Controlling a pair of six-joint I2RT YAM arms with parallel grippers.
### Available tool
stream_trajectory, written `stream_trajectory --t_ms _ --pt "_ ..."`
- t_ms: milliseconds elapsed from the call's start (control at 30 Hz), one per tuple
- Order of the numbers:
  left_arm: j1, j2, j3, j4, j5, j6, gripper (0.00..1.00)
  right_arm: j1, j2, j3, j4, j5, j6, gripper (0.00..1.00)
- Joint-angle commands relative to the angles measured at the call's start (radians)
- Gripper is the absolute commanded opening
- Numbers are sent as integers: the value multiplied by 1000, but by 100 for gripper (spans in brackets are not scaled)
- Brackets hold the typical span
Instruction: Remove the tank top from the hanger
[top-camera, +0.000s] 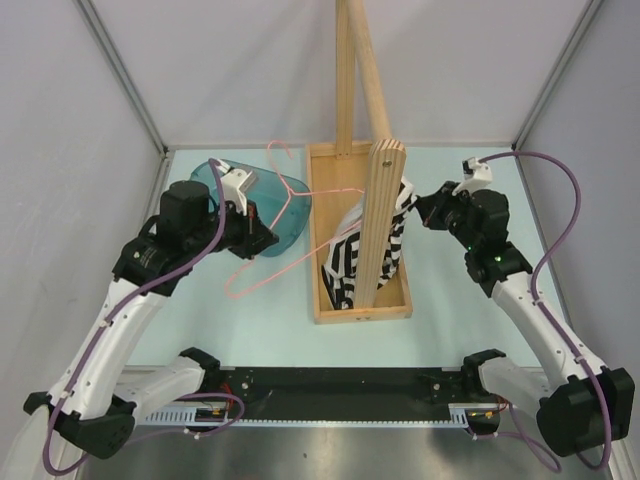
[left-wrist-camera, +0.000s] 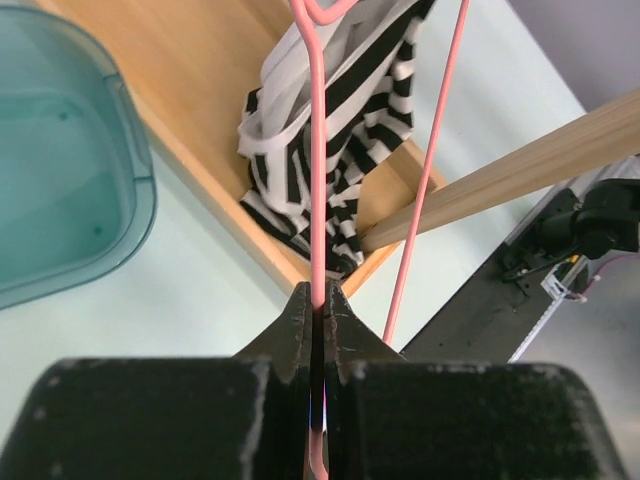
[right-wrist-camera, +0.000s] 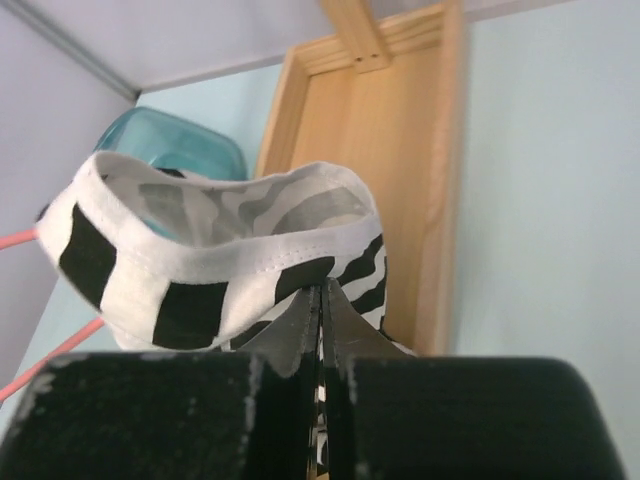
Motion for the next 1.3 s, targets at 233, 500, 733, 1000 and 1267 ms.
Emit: stream_trajectory --t_ms 233,500,733,1000,1267 --pt "2 -63 53 -97 -206 -28 0 -36 -54 -5 -154 27 7 0" --pt "2 -82 112 -48 -134 28 0 1 -50 19 -204 -263 -48 34" --pt "2 76 353 47 -61 110 0 -5 -216 38 -328 -170 -42 89" --pt "-159 283 582 81 -206 309 0 -53 -312 102 -479 -118 -88 93" --pt "-273 377 632 102 -370 455 0 -77 -341 79 -467 -131 -88 95"
